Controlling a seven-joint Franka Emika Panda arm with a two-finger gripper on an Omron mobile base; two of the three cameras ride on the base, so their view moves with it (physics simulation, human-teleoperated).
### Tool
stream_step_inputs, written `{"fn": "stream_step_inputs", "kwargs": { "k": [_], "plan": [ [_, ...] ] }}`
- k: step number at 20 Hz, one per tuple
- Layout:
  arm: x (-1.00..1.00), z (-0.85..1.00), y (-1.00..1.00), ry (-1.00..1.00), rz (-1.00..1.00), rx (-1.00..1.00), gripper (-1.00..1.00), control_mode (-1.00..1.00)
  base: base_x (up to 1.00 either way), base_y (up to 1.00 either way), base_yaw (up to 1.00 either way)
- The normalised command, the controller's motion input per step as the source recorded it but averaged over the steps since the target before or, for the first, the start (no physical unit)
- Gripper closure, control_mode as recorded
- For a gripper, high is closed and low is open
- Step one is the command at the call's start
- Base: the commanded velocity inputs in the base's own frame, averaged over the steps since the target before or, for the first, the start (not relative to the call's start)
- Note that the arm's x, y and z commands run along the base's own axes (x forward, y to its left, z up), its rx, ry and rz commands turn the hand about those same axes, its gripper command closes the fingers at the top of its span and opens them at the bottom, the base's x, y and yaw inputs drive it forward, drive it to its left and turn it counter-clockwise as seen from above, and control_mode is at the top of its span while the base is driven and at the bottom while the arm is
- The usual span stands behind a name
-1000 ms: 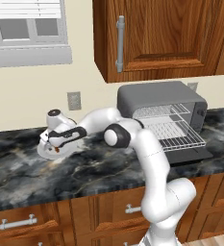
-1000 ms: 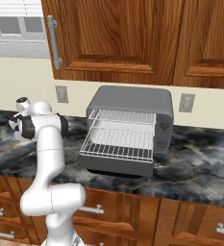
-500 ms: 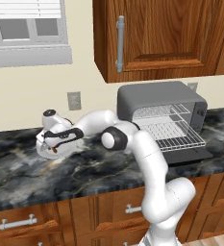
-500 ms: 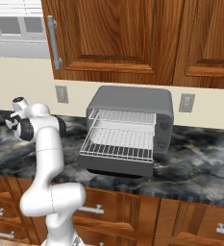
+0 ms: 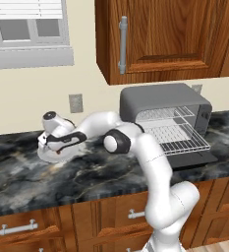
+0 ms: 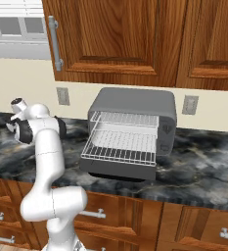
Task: Open the toaster oven door. Place the bread on the top rack in the toaster oven and place the chicken drumstick on the bottom rack.
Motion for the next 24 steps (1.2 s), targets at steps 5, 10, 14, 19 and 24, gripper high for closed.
{"fn": "stream_step_inputs", "kwargs": {
  "k": [5, 10, 14, 19, 24],
  "plan": [
    [-0.07, 0.28, -0.54, -0.01, -0.29, 0.09, 1.0, -1.0, 0.0, 0.0, 0.0],
    [-0.34, 0.46, -0.55, -0.05, -0.45, 0.16, 1.0, -1.0, 0.0, 0.0, 0.0],
    [-0.35, 0.35, -0.52, -0.12, -0.52, 0.1, 1.0, -1.0, 0.0, 0.0, 0.0],
    [-0.43, 0.27, -0.61, -0.12, -0.48, 0.1, 1.0, -1.0, 0.0, 0.0, 0.0],
    [-0.59, 0.65, -0.79, -0.01, -0.44, 0.15, 1.0, -1.0, 0.0, 0.0, 0.0]
  ]
}}
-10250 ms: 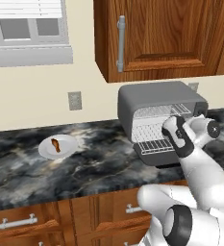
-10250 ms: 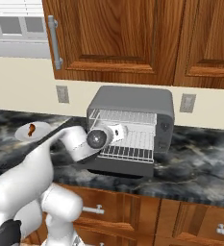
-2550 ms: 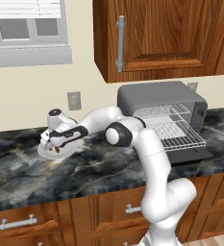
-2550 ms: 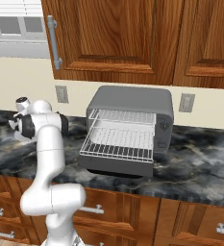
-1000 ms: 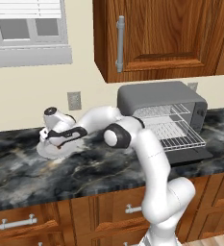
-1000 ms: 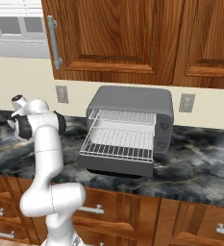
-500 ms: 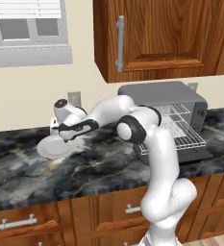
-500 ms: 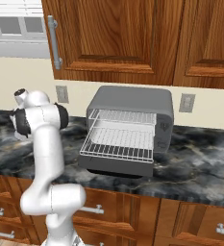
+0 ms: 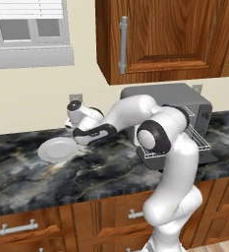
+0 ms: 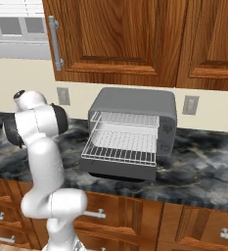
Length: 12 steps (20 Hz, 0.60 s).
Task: Open the toaster oven door. Place the bread on the top rack in the toaster oven and place the chicken drumstick on the bottom rack.
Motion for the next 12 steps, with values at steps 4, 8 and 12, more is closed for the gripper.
{"fn": "stream_step_inputs", "kwargs": {
  "k": [4, 8, 12],
  "plan": [
    [-0.67, 0.71, -0.86, 0.08, -0.32, 0.07, 1.0, -1.0, 0.0, 0.0, 0.0],
    [-0.79, 0.37, -0.99, 0.01, -0.17, 0.09, 1.0, -1.0, 0.0, 0.0, 0.0],
    [-0.73, 0.27, -1.0, 0.0, -0.13, 0.11, 1.0, -1.0, 0.0, 0.0, 0.0]
  ]
}}
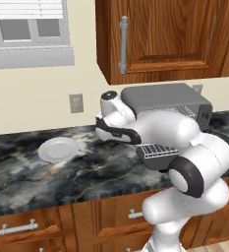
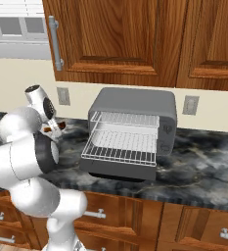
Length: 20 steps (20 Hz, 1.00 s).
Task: Open the toaster oven door. Place the bread on the top rack in the toaster oven and place the chicken drumstick on the bottom rack.
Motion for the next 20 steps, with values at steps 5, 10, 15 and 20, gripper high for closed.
{"fn": "stream_step_inputs", "kwargs": {
  "k": [5, 10, 15, 20],
  "plan": [
    [-0.53, 0.32, -0.87, 0.0, -0.15, 0.08, 1.0, -1.0, 0.0, 0.0, 0.0],
    [-0.33, 0.1, -0.92, 0.0, -0.16, 0.04, 1.0, -1.0, 0.0, 0.0, 0.0],
    [-0.01, 0.01, -0.58, 0.0, -0.12, 0.0, 1.0, -1.0, 0.0, 0.0, 0.0],
    [0.0, 0.0, -0.62, 0.01, -0.05, 0.0, 1.0, -1.0, 0.0, 0.0, 0.0]
  ]
}}
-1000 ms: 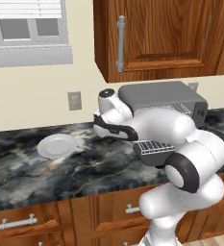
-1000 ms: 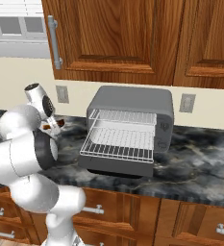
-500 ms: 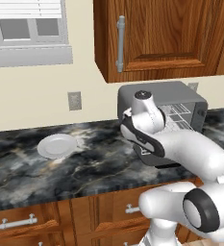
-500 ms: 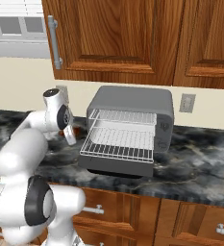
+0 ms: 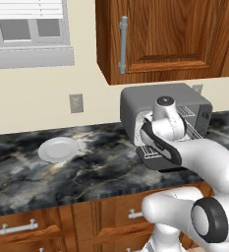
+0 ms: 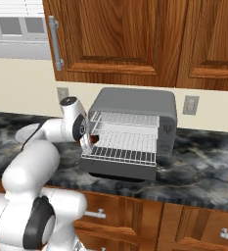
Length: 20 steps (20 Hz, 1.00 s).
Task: Open the toaster oven door. Place the bread on the top rack in the toaster oven and place the chicken drumstick on the bottom rack.
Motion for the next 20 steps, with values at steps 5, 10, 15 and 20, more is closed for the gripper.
{"fn": "stream_step_inputs", "kwargs": {
  "k": [5, 10, 15, 20],
  "plan": [
    [0.15, 0.0, -0.54, 0.08, -0.04, 0.0, 1.0, -1.0, 0.0, 0.0, 0.0],
    [0.24, 0.0, -0.44, 0.08, 0.0, 0.0, 1.0, -1.0, 0.0, 0.0, 0.0],
    [0.19, -0.05, -0.28, 0.0, 0.0, 0.0, 1.0, -1.0, 0.0, 0.0, 0.0],
    [0.22, -0.2, -0.18, -0.02, 0.0, 0.0, 1.0, -1.0, 0.0, 0.0, 0.0]
  ]
}}
